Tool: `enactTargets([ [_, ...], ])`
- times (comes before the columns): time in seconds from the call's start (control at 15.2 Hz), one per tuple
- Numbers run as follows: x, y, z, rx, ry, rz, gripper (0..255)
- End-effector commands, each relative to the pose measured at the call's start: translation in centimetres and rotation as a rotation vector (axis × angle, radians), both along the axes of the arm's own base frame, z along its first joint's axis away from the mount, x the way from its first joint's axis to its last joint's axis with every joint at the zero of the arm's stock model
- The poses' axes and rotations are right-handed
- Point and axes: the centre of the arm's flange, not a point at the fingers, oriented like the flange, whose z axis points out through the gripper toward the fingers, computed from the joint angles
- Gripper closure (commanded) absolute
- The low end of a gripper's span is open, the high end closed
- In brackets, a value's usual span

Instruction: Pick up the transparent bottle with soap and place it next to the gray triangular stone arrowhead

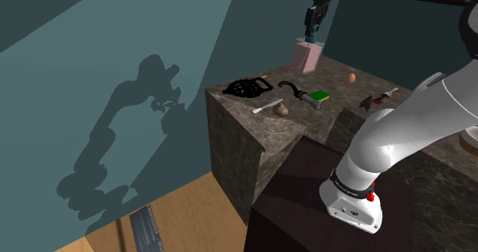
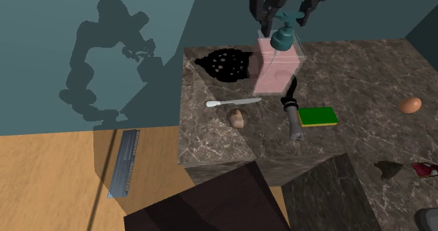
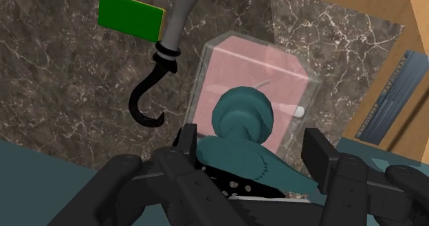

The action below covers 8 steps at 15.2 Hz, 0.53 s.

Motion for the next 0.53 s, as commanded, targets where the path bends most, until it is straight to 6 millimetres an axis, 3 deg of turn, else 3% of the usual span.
enactTargets([
  [0.0,-1.4,-2.4,-0.2,-0.001,0.000,0.002,255],
  [0.46,-6.0,-10.4,-0.2,-0.001,0.000,0.002,255],
])
